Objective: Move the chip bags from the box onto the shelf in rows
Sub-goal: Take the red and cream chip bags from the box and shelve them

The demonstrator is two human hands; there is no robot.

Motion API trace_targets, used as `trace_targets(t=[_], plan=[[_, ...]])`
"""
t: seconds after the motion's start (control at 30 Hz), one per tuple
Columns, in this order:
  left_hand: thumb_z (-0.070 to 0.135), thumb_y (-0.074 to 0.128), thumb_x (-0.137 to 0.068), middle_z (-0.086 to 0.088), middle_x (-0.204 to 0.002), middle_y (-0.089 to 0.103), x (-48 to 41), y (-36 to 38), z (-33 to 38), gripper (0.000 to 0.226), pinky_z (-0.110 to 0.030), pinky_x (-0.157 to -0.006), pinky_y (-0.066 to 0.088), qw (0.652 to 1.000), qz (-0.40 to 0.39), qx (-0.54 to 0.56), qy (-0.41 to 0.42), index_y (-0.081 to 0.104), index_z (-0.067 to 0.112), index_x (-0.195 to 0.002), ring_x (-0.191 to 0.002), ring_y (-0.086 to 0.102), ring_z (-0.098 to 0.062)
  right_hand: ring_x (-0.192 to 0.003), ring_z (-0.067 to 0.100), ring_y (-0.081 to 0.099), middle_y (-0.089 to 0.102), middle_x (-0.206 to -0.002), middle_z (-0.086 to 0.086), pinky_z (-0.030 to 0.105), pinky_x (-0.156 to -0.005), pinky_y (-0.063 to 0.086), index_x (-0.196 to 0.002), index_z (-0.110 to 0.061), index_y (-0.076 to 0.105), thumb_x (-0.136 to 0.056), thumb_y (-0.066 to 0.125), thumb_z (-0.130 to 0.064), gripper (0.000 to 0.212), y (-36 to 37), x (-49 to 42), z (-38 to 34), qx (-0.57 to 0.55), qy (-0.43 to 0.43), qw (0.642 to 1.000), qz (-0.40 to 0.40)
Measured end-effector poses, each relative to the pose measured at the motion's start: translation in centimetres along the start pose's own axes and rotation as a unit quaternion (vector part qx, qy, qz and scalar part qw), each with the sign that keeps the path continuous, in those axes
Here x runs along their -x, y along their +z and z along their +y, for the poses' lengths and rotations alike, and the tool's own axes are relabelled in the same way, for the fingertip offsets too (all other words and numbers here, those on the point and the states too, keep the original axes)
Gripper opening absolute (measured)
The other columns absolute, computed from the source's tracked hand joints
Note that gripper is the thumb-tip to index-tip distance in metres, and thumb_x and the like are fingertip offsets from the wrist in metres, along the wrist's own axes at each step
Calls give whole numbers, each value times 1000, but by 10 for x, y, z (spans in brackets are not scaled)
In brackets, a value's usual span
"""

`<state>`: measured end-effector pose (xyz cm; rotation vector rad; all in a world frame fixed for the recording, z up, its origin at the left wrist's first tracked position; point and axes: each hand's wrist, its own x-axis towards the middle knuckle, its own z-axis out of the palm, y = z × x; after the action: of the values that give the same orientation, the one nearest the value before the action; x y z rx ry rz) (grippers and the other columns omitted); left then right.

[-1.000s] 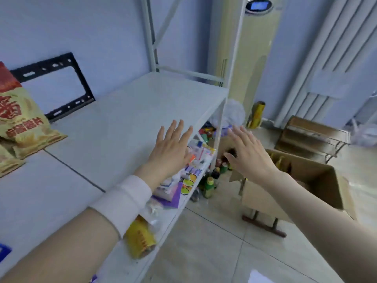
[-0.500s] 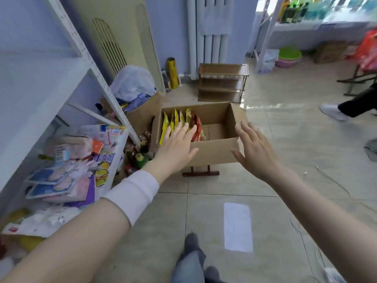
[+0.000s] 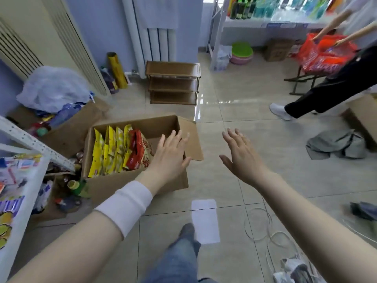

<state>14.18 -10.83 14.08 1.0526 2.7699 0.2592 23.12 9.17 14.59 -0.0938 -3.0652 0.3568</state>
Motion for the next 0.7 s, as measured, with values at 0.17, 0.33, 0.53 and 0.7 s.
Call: trace_targets(t=[0.17, 0.33, 0.53, 0.7], plan=[[39, 41, -96, -8, -157, 6, -62, 14, 18, 66, -41, -115, 1, 999, -34, -2, 3, 9, 15, -149, -144, 1, -22, -121, 51, 42, 46, -130, 32, 59, -101, 30, -126, 11, 46, -75, 74, -12, 62, -4, -41, 54, -1, 2, 1000, -9], [38, 40, -96, -8, -157, 6, -134, 26, 29, 65, -42, -116, 1, 999, -39, 9, -23, 9, 15, -149, -144, 2, -23, -125, 50, 38, 44, -133, 32, 57, -103, 30, -129, 10, 44, -78, 71, -14, 62, 0, -95, 113, -5, -18, 999, -34], [40, 38, -97, -7, -157, 7, -218, 52, 44, 64, -43, -116, 2, 991, -43, 21, -128, 9, 16, -149, -144, 2, -22, -127, 48, 38, 44, -135, 30, 54, -105, 26, -130, 8, 44, -81, 69, -18, 60, 16, -180, 185, -15, -99, 992, -75], [40, 36, -97, -6, -157, 4, -265, 60, 71, 64, -43, -116, 2, 967, -43, 62, -244, 7, 17, -149, -144, 0, -20, -134, 44, 28, 36, -141, 27, 46, -110, 16, -135, 5, 39, -87, 62, -21, 60, 9, -245, 242, -15, -171, 977, -123]])
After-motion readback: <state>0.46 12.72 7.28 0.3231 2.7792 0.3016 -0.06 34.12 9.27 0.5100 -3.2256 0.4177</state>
